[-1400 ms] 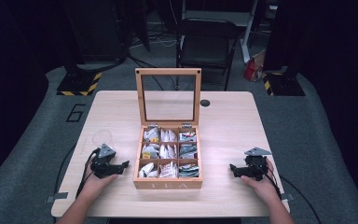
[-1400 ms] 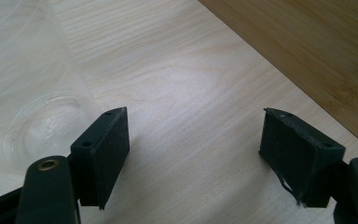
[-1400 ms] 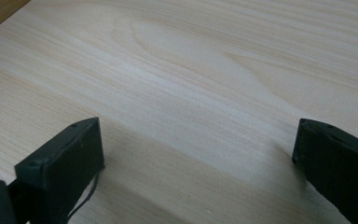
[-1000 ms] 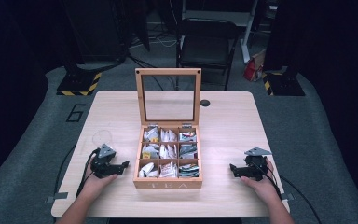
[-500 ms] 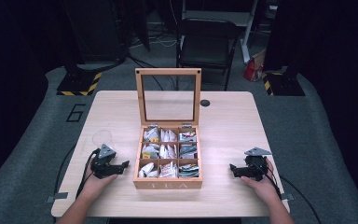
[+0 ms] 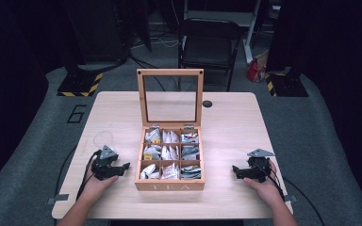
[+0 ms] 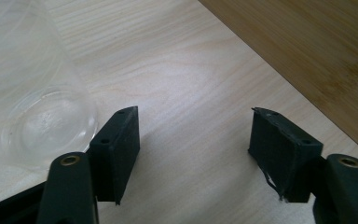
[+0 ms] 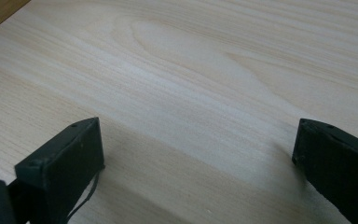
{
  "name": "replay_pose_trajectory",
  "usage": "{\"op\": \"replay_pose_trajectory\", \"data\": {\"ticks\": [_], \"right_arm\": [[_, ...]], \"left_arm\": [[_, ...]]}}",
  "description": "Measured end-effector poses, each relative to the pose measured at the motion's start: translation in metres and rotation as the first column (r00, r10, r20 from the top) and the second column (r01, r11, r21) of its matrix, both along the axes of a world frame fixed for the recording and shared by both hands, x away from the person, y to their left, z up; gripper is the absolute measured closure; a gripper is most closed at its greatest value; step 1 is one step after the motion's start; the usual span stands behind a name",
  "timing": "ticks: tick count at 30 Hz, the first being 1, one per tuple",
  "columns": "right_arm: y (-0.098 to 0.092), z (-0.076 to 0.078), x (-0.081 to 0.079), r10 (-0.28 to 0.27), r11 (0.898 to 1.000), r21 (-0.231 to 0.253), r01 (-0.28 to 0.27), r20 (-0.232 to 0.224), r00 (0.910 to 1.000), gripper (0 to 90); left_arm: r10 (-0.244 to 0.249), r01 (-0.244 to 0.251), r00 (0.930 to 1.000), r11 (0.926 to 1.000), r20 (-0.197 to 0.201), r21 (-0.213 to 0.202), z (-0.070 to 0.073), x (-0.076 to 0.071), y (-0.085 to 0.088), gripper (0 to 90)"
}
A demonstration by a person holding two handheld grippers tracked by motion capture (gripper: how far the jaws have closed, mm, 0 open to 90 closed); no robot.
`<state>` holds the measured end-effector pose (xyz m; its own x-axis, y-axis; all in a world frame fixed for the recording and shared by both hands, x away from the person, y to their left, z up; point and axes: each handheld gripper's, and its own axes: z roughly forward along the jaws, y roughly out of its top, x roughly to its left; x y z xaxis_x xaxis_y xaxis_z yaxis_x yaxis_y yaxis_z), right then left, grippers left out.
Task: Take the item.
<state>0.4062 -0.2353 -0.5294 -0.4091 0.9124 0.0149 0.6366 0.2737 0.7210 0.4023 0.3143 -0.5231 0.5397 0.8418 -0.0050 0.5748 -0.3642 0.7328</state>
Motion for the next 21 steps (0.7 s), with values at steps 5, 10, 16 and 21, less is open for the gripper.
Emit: {"op": "replay_pose_trajectory", "data": {"ticks": [5, 10, 16, 21], "right_arm": [[0.000, 0.000, 0.000, -0.001, 1.000, 0.001, 0.001, 0.000, 1.0000, 1.2], [0.000, 0.000, 0.000, 0.000, 1.000, 0.000, 0.000, 0.000, 1.0000, 1.3], [0.000, 0.000, 0.000, -0.001, 1.000, 0.001, 0.001, 0.000, 1.0000, 1.3], [0.000, 0.000, 0.000, 0.000, 1.000, 0.001, 0.000, 0.000, 1.0000, 1.3]], "left_arm": [[-0.003, 0.003, 1.0000, 0.9998, 0.004, -0.019, 0.006, -0.003, -0.001, 35.6], [-0.004, 0.004, 1.0000, 0.9983, 0.001, -0.058, 0.012, -0.006, 0.001, 38.7], [-0.015, 0.016, 0.9999, 0.9971, 0.005, -0.075, 0.017, -0.008, 0.000, 39.9], [-0.023, 0.024, 0.9997, 0.9964, 0.011, -0.081, 0.023, -0.011, -0.001, 40.9]]}}
